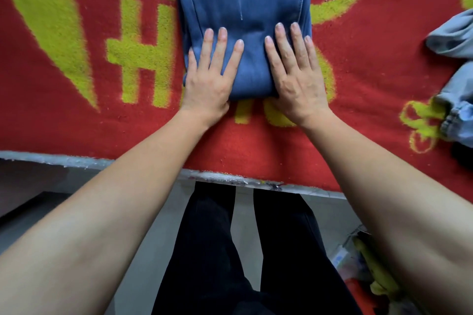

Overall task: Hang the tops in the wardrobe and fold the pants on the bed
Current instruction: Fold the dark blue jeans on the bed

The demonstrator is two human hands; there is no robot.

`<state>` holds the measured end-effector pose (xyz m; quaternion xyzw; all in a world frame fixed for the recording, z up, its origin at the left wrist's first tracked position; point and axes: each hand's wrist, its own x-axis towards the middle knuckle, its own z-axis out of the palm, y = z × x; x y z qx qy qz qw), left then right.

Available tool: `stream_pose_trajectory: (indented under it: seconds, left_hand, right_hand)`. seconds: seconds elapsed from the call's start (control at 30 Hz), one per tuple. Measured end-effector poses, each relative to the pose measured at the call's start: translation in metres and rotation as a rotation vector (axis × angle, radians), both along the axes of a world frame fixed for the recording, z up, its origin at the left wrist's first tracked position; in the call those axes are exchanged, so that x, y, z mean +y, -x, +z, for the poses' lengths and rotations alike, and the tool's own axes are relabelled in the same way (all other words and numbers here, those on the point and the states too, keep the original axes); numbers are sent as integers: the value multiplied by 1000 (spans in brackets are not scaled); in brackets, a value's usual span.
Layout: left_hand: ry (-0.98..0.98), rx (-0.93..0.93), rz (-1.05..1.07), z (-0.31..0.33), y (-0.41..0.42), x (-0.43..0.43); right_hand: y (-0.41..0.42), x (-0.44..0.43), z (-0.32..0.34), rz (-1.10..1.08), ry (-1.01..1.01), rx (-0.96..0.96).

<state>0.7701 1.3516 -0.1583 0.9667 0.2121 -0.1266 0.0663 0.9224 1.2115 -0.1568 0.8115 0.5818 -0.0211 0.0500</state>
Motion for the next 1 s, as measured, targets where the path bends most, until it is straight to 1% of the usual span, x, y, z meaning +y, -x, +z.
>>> stream_pose_trajectory:
  seconds: [0.13,0.23,0.3,0.43,0.53,0.67,0.77,0.87,1.0]
  left_hand:
    - [172,132,-66,17,-10,23]
    - [276,198,-45,54,-22,41]
    - [296,151,-1,92,-26,51]
    - [299,25,96,190,-22,67]
    - [252,5,138,269,-7,68]
    - [165,-77,234,352,28,50]
    - [36,-165,330,397,64,23]
    - [-69,-204,453,432,103,-10]
    - [-193,-211,596,474,166,-55]
  right_hand:
    - [-4,11,21,-50,205,157]
    - [-13,31,63,-79,288,249]
    - [-24,47,105,-79,276,270]
    - [-36,75,205,-16,260,229]
    - [-27,83,277,40,265,212]
    - [-10,80,352,163,172,163]
    - [8,78,402,308,61,131]
    - [37,72,438,452,-27,111]
    - [94,60,469,625,-122,170]
